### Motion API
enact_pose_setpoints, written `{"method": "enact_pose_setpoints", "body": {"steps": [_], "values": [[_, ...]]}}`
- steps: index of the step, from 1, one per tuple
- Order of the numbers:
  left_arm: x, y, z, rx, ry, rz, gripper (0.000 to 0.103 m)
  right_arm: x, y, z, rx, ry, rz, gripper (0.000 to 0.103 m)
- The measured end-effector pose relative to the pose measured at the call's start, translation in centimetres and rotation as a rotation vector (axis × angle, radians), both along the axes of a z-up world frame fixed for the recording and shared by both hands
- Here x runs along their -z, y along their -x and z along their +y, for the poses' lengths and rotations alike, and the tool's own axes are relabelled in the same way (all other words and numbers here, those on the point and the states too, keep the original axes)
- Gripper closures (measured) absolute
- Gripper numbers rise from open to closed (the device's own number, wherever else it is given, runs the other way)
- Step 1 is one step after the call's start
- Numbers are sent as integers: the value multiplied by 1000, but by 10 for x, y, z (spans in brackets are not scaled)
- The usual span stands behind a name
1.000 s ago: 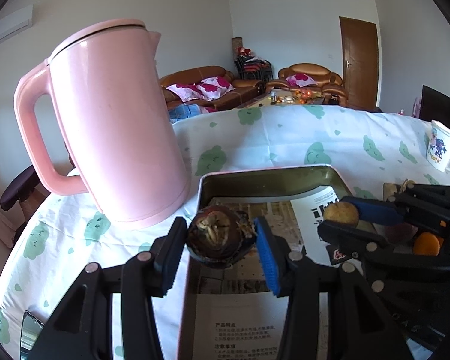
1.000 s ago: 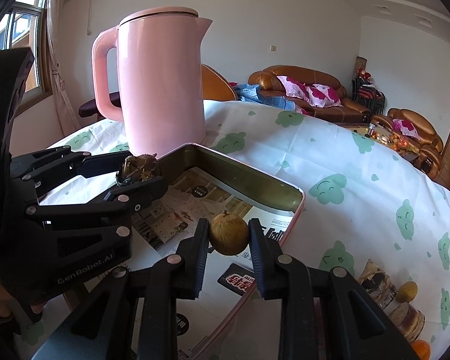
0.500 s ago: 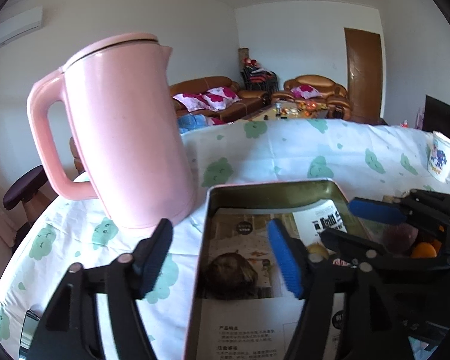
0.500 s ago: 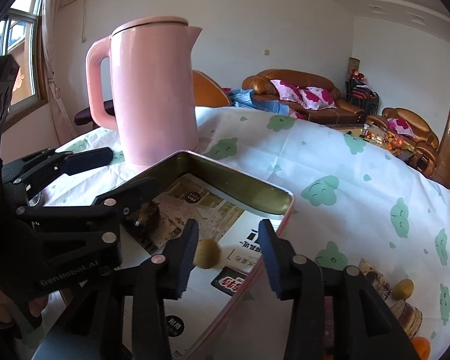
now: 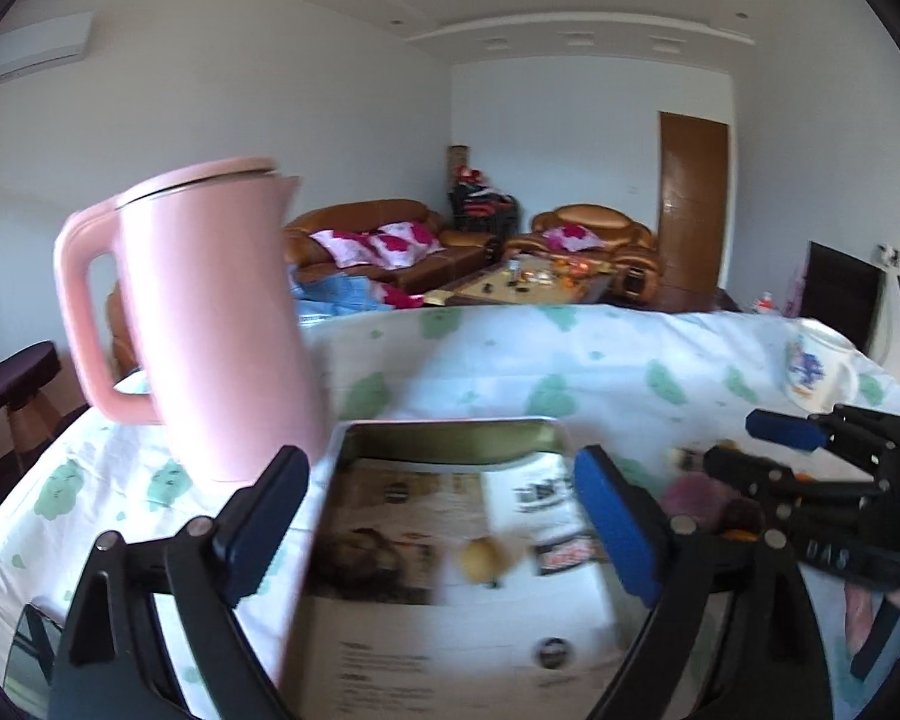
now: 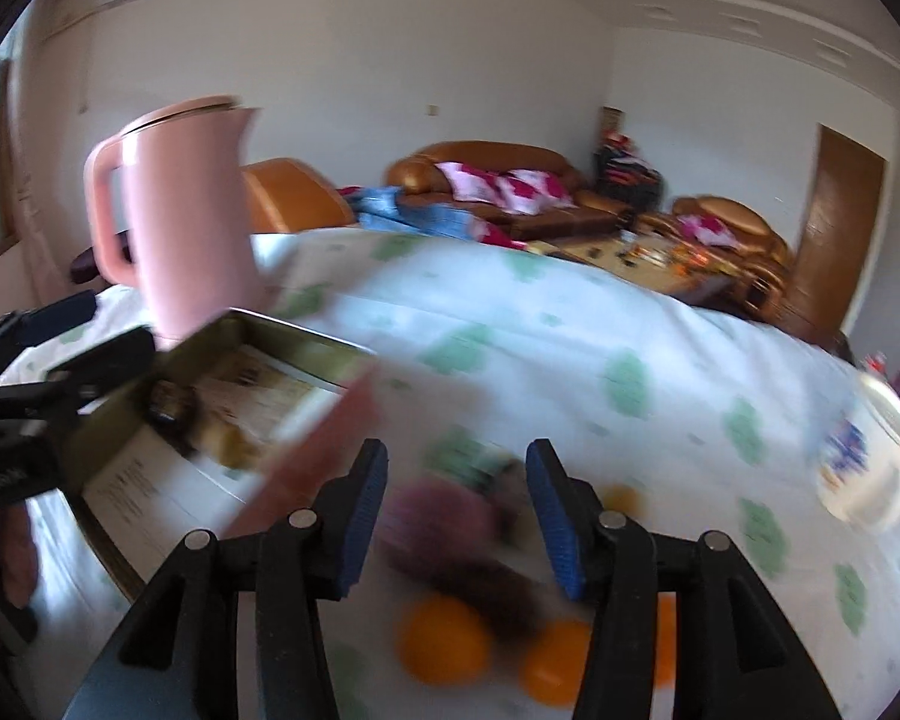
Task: Organize fruits
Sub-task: 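Open both tools to drop the fruits into the tin box, then grasp an orange with the left tool while the right tool grasps the large orange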
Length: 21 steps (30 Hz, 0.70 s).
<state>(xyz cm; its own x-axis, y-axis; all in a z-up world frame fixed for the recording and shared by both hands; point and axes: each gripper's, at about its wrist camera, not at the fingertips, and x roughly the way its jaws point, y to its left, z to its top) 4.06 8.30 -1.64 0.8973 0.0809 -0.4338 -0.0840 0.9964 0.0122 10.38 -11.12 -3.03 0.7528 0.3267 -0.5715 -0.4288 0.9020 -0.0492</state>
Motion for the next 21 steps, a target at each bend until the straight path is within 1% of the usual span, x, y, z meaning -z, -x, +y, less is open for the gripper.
{"method": "enact_pose_setpoints", "body": {"steps": [6,9,14,18,21], "values": [[4,-3,-56,127,-41,37,11,10,-1,-76,166,-25,37,52],[10,-4,-80,176,-53,62,11,18,-3,-99,216,-40,72,52],[24,-7,-118,263,-66,125,11,30,-1,-109,207,-56,122,52],[35,-14,-132,298,-58,182,18,31,2,-109,188,-80,132,51],[37,-18,-136,319,-41,205,26,33,2,-103,167,-74,145,49]]}}
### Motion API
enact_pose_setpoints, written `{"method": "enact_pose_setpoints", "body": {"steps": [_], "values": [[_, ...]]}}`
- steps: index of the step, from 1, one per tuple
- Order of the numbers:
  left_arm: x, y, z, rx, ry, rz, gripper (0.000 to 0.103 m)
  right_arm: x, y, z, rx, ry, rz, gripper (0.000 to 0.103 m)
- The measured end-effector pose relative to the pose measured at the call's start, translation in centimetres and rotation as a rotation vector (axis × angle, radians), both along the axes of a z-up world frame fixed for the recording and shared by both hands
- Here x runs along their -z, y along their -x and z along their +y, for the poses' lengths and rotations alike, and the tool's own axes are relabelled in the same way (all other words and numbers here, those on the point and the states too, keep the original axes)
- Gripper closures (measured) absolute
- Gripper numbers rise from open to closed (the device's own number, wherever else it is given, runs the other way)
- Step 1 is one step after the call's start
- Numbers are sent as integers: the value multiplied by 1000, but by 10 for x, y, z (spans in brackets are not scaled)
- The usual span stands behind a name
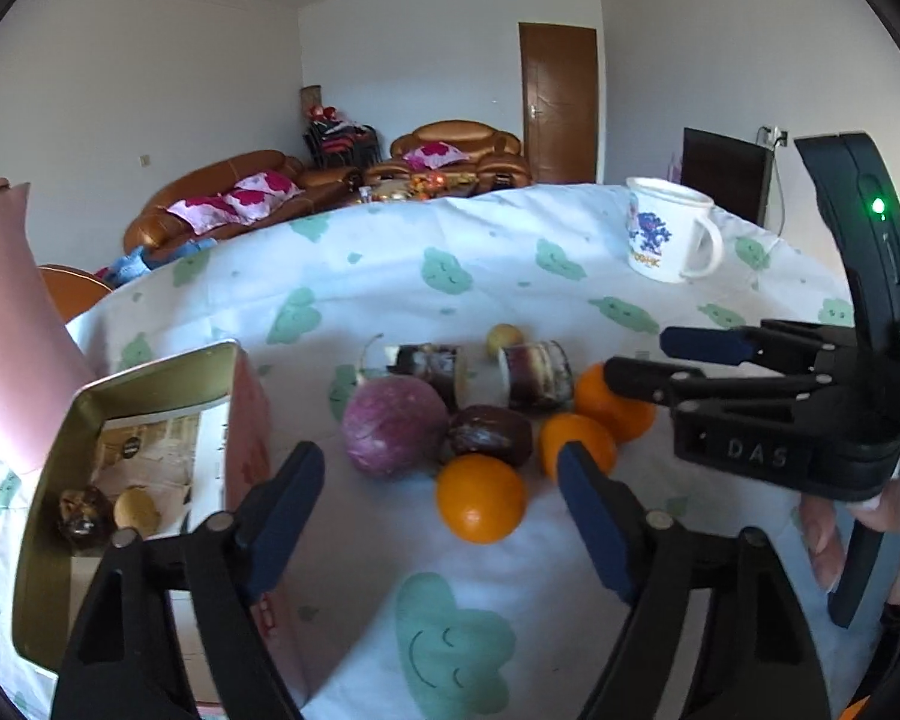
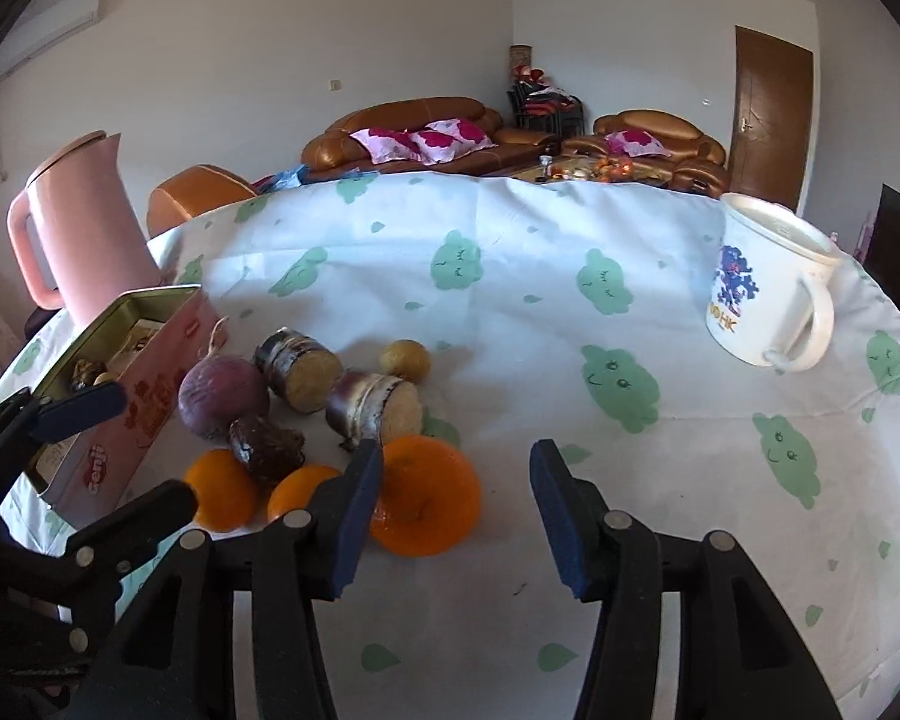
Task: Organize fruits
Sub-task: 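Grasp an orange with the left tool while the right tool grasps the large orange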
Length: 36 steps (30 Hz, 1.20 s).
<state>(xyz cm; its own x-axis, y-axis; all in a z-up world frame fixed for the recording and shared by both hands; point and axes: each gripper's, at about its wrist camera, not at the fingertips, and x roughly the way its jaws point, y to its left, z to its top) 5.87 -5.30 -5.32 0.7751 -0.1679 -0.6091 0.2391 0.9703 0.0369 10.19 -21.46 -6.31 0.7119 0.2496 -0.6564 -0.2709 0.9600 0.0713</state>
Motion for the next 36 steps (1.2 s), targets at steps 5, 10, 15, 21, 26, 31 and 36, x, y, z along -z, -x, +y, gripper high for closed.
{"method": "enact_pose_setpoints", "body": {"steps": [5,10,15,21,26,31,36], "values": [[9,-7,-3,37,13,76,41,1,0,2,-27,-21,9,48],[14,-11,-3,61,24,115,44,5,-3,9,-62,-28,46,49],[25,-24,-2,70,49,208,45,13,-14,-1,-46,-98,112,49],[29,-25,1,79,80,233,63,12,-12,4,-59,-69,100,54],[25,-20,2,84,81,202,64,11,-10,4,-60,-70,94,55],[17,-14,5,69,87,149,64,7,-6,1,-49,-74,66,56],[11,-10,12,41,103,102,64,3,-4,-3,-40,-91,43,56]]}}
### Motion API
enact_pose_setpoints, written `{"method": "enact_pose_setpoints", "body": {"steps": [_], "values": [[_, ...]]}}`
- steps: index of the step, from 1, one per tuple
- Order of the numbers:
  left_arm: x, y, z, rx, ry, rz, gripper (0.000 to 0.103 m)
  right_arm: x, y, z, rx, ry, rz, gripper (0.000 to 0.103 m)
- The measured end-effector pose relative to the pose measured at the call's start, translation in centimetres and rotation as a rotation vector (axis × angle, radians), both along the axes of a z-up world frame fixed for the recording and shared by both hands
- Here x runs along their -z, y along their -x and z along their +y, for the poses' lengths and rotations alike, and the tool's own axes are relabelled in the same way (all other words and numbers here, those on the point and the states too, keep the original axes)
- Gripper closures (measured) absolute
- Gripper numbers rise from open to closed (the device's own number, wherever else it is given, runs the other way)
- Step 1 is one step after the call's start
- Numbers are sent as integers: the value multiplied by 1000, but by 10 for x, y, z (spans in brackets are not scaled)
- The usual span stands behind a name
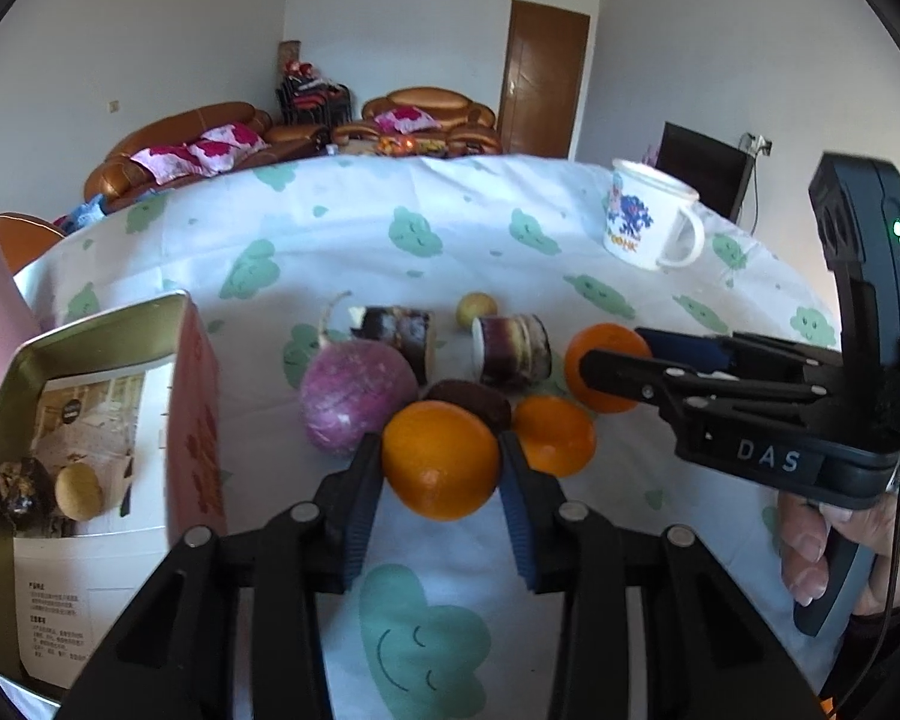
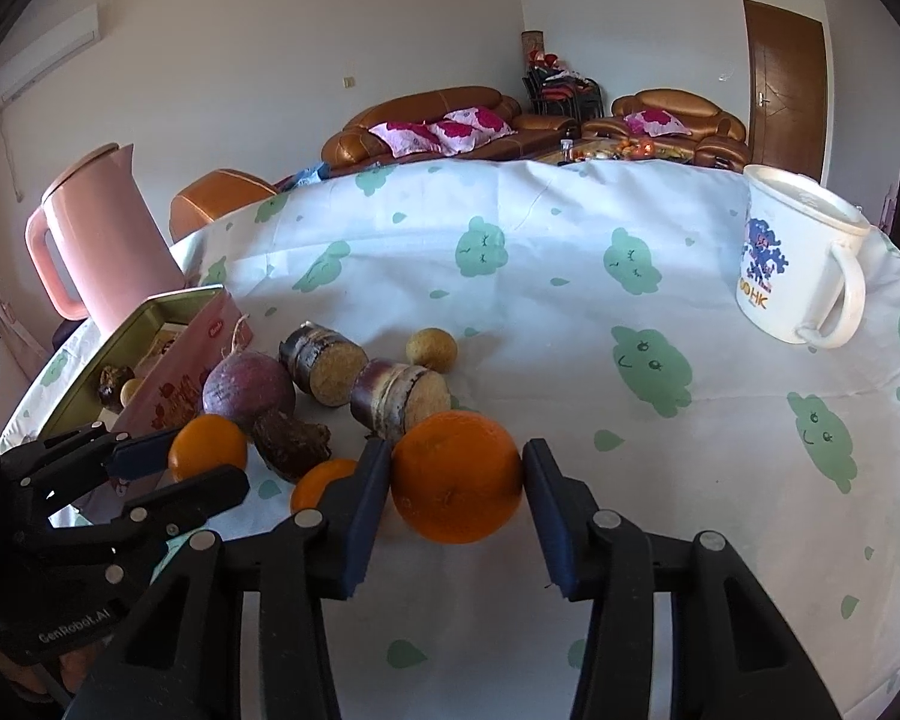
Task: Organize fruits
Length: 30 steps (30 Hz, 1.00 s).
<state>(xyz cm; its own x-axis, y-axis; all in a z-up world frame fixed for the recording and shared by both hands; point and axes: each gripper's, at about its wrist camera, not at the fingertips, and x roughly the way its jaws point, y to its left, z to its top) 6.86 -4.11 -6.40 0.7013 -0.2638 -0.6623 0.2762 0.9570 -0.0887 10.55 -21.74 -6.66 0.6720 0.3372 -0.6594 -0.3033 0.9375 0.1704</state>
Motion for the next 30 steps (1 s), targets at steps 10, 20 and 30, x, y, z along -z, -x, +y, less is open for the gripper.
{"method": "enact_pose_setpoints", "body": {"steps": [10,20,30], "values": [[-9,9,14,-89,22,-75,64,-7,8,-4,-2,-24,-55,56],[-13,17,15,-110,11,-127,64,-11,13,-6,-2,-43,-91,56],[-16,22,16,-120,11,-155,64,-16,19,-6,-5,-44,-133,56]]}}
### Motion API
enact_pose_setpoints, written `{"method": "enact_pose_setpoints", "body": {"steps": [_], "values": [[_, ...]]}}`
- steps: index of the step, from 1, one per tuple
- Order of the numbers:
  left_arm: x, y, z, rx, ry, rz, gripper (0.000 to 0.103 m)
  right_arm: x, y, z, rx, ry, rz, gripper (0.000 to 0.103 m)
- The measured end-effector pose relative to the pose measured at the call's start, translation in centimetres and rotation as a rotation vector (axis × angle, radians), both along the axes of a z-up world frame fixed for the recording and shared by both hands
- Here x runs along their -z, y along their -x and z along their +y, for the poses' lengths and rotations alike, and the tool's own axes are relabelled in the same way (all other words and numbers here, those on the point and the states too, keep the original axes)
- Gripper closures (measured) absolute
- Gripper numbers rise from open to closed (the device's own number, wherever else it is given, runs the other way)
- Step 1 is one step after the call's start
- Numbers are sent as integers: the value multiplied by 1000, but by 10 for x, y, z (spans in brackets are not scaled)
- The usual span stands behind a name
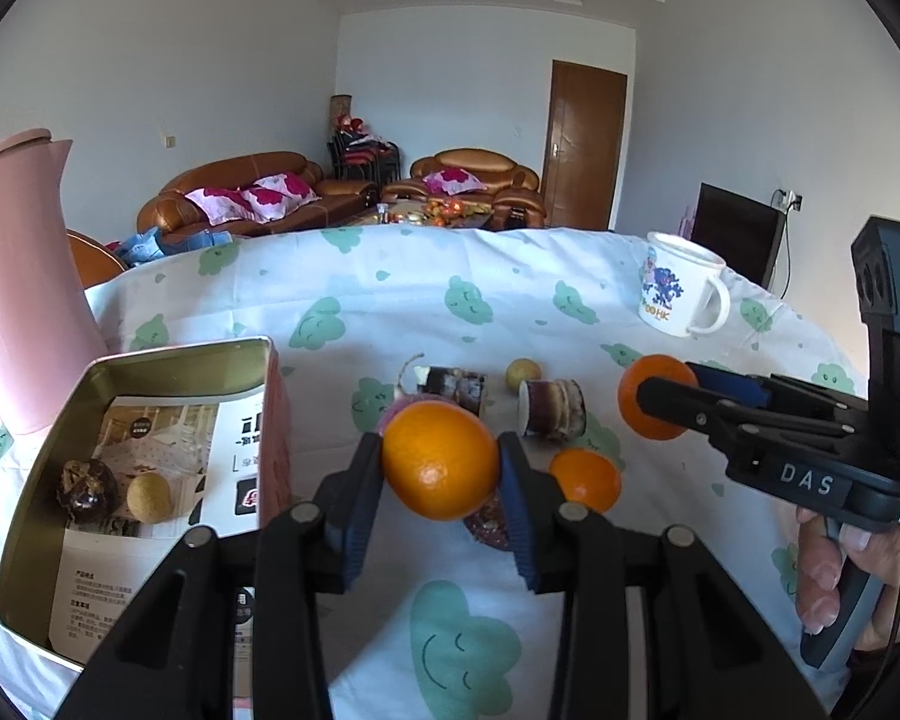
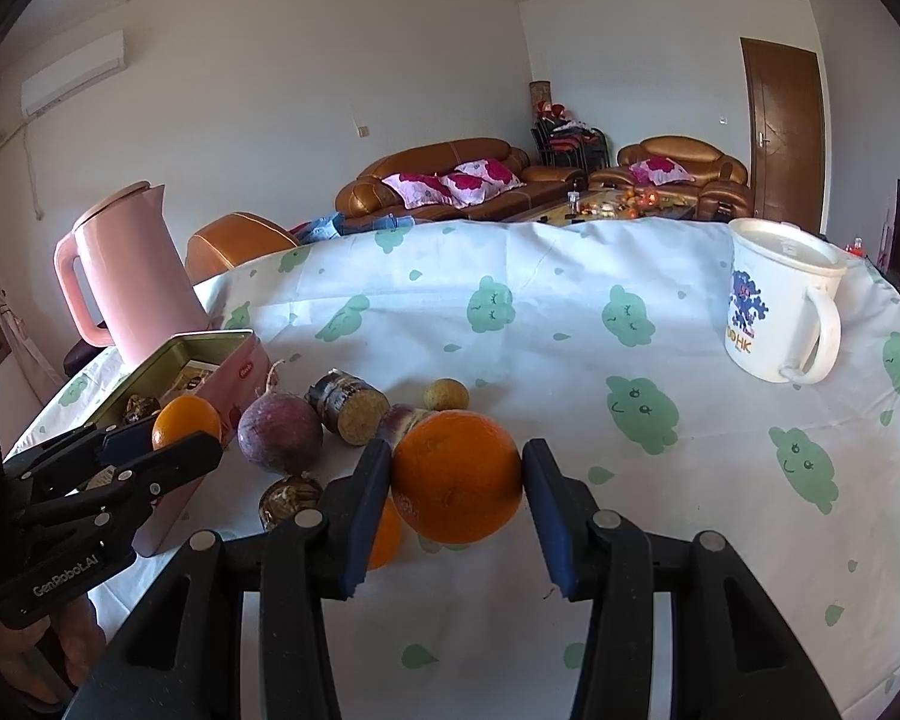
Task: Organize fruits
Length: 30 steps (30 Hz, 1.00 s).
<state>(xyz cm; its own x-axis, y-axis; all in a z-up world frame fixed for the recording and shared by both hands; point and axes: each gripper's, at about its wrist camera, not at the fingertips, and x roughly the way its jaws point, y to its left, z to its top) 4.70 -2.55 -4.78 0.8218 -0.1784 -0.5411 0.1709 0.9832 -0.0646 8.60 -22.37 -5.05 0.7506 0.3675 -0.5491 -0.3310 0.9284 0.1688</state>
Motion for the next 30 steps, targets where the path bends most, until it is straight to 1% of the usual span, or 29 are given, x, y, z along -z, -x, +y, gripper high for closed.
{"method": "enact_pose_setpoints", "body": {"steps": [9,17,24,30], "values": [[-3,6,-2,-5,-14,-33,64,-4,6,0,-4,1,-36,56],[-6,11,0,-18,-11,-64,64,-7,11,-1,1,2,-65,56],[-9,16,0,-31,-18,-95,64,-11,18,-1,2,5,-106,56],[-10,20,0,-34,-21,-115,64,-11,21,0,-4,5,-118,56]]}}
